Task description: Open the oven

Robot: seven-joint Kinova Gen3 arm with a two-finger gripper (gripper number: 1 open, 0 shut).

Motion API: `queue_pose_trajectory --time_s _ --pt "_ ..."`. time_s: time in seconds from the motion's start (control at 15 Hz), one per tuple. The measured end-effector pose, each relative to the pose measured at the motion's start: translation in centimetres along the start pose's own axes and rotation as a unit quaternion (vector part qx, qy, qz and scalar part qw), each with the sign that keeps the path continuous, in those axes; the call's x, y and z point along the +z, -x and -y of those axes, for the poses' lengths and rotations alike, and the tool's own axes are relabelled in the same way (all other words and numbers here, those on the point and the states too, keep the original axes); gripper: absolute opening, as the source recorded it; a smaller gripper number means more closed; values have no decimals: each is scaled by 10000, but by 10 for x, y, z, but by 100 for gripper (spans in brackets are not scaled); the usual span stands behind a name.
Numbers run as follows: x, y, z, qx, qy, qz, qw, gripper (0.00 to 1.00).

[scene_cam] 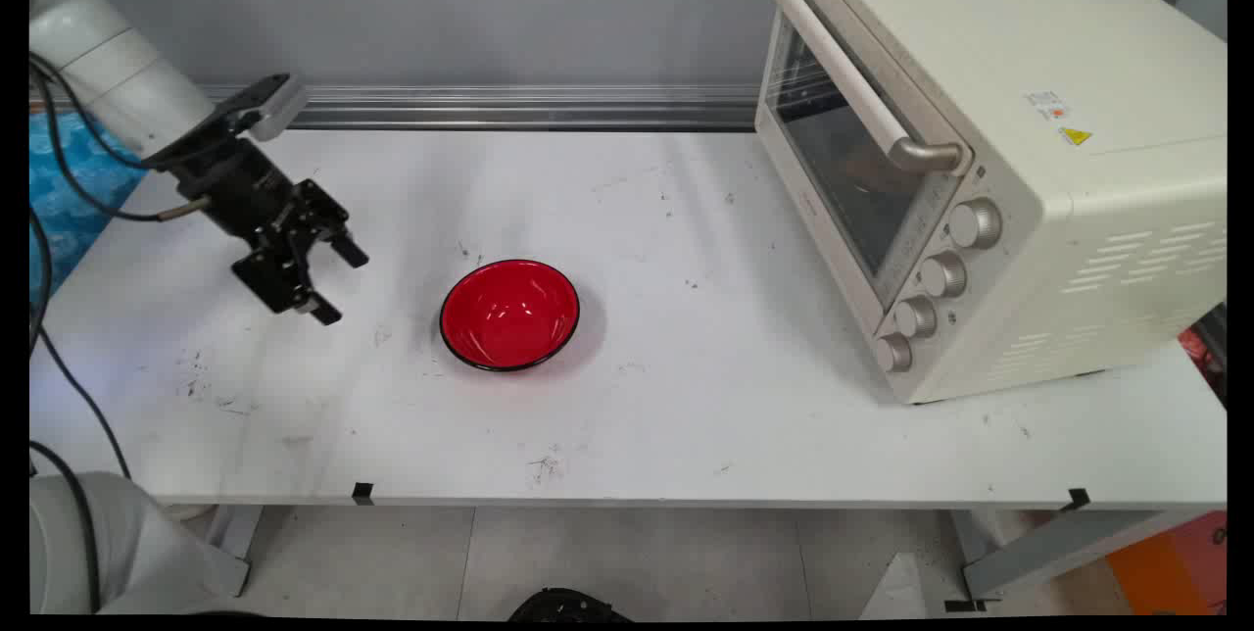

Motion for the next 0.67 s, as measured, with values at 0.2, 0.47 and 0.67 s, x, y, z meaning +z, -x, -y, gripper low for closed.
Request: queue_pose_trajectory --time_s 0.2,0.47,0.67 --pt "1 -20 7 -64 -112 -135 9998 100" --pt "2 -46 15 -91 -247 -315 9992 100" --pt "2 -76 22 -89 -376 -538 9978 100"
